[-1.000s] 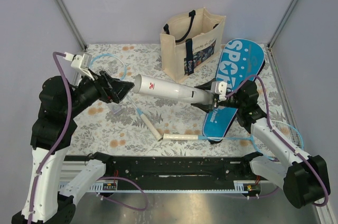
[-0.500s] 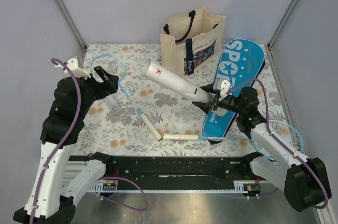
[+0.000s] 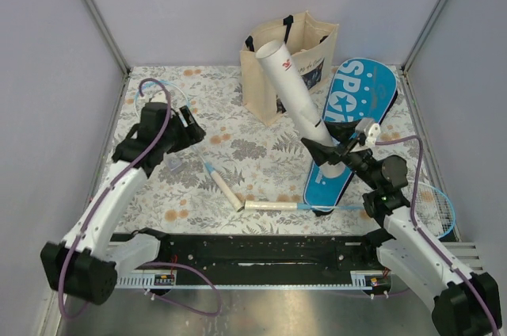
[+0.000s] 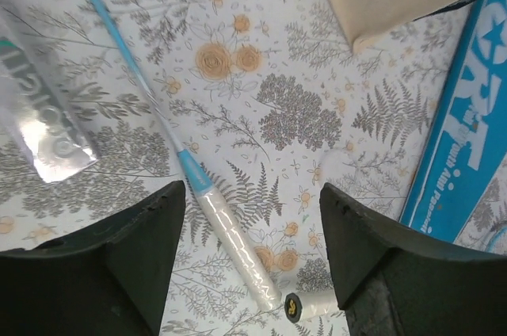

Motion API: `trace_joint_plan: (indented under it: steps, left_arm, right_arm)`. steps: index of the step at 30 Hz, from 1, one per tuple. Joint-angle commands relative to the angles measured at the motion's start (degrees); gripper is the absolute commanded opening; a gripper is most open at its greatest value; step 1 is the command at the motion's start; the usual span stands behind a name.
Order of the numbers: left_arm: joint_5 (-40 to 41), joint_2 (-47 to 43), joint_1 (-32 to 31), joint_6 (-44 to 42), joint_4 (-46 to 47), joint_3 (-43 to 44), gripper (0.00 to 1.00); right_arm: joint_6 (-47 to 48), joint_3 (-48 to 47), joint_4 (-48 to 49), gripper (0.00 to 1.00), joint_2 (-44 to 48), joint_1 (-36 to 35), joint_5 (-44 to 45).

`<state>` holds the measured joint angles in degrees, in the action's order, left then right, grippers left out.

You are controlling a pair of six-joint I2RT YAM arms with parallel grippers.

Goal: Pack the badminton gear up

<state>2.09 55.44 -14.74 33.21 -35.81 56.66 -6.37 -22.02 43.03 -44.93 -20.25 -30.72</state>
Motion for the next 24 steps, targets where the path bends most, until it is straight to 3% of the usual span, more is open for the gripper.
trace_joint_plan:
  steps: [1, 7, 15, 24]
  left_arm:
    - [-3.86, 9.85, -4.40, 4.84, 7.41, 0.99, 0.71]
    - [1.51, 21.00, -14.25, 4.94, 13.83, 3.80, 0.65]
    - [4.76, 36.04, -22.34, 7.74, 17.36, 8.72, 0.50]
    - [6.79, 47.82, -26.04, 9.06, 16.30, 14.61, 0.40]
  right_arm:
    - [-7.69, -2.06, 1.81, 0.38, 5.81, -0.40, 12.60]
    - [-7.08, -0.13, -3.47, 0.38, 11.08, -0.40, 16.39]
    - [-3.83, -0.39, -7.08, 0.36, 15.83, -0.40, 16.48]
    - [-0.57, 0.14, -8.75, 0.34, 18.29, -0.40, 16.75]
